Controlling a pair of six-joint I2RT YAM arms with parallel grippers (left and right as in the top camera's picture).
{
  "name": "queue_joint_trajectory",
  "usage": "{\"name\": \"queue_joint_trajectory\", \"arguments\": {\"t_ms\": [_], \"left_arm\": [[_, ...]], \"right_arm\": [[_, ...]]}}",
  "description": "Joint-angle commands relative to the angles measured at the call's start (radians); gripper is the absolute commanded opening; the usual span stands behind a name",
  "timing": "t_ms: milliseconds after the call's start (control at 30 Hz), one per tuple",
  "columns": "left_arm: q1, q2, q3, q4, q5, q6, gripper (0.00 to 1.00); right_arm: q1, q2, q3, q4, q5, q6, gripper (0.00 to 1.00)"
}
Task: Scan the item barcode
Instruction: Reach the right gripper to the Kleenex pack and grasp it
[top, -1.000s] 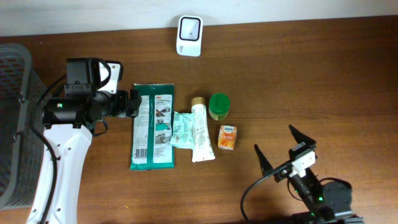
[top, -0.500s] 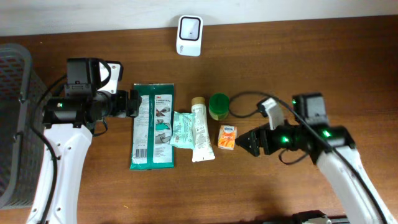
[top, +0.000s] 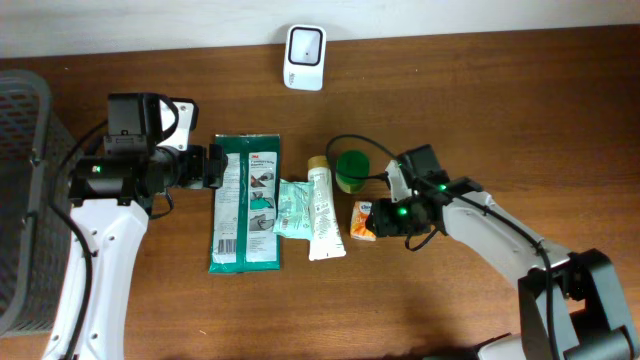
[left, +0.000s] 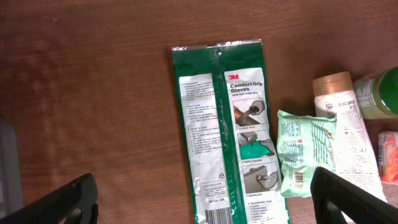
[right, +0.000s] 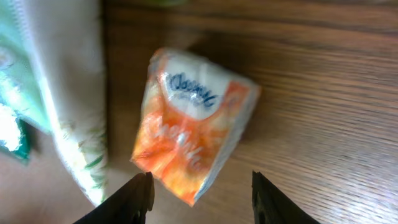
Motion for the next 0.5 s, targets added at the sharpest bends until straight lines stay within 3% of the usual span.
{"name": "queue_joint_trajectory", "arguments": {"t_ms": [0, 367, 467], "left_arm": [[0.006, 0.002, 0.003, 0.002, 0.001, 0.02, 0.99], [0.006, 0.002, 0.003, 0.002, 0.001, 0.02, 0.99], [0.006, 0.002, 0.003, 0.002, 0.001, 0.02, 0.99]], "right_arm": [[0.047, 0.008, 0.002, 0.03, 0.098, 0.081, 0.49], [0.077, 0.058, -0.004, 0.052, 0.057, 0.081, 0.46], [0.077, 0.092, -0.004, 0.046, 0.057, 0.081, 0.41]]}}
